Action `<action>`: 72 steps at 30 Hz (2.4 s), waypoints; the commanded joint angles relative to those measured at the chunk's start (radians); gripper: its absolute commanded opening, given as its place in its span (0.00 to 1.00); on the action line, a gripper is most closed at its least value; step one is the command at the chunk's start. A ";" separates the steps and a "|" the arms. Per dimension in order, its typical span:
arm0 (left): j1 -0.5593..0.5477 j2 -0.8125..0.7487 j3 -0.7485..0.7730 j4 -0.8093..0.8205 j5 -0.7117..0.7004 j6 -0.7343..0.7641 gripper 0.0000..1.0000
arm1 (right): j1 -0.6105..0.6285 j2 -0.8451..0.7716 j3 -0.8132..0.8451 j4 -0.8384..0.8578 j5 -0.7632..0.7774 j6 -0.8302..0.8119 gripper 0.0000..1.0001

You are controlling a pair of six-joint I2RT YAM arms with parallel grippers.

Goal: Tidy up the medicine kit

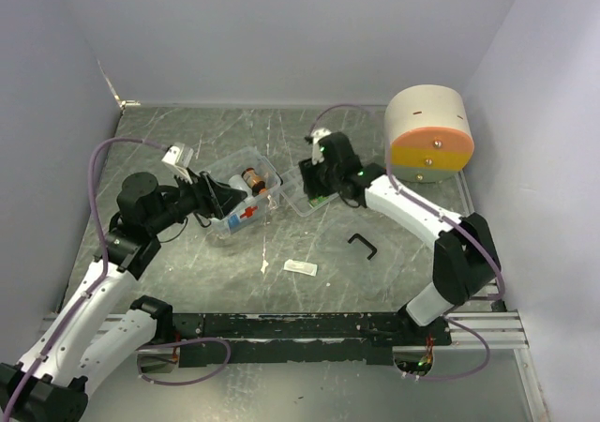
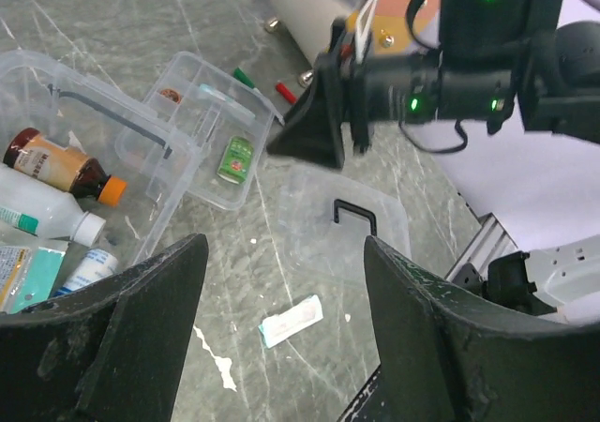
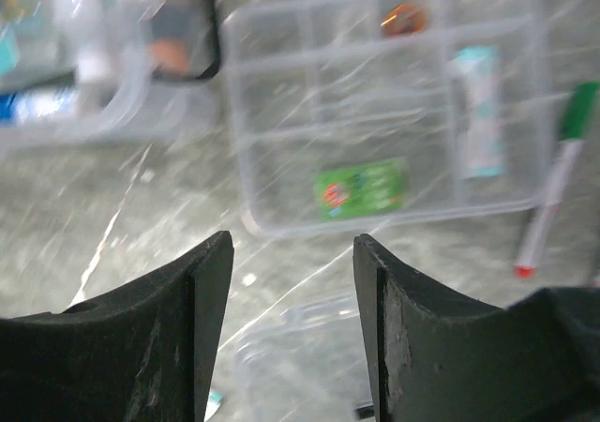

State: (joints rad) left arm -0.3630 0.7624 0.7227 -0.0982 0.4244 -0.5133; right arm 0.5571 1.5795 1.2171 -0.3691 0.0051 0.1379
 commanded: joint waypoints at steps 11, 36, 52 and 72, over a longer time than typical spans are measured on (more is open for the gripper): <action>-0.002 -0.099 0.066 -0.115 -0.200 0.045 0.78 | 0.261 -0.165 -0.319 0.111 -0.029 0.227 0.54; -0.002 -0.054 0.086 -0.159 -0.355 0.033 0.77 | 0.361 -0.048 -0.384 0.033 -0.050 0.224 0.58; -0.002 -0.042 0.073 -0.150 -0.354 0.037 0.77 | 0.412 0.009 -0.377 -0.029 0.008 0.133 0.53; -0.002 -0.072 0.066 -0.173 -0.378 0.051 0.77 | 0.421 -0.092 -0.361 0.031 0.151 0.228 0.00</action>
State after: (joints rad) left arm -0.3634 0.7071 0.7883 -0.2680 0.0711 -0.4786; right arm 0.9749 1.5455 0.8349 -0.3595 0.0845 0.3344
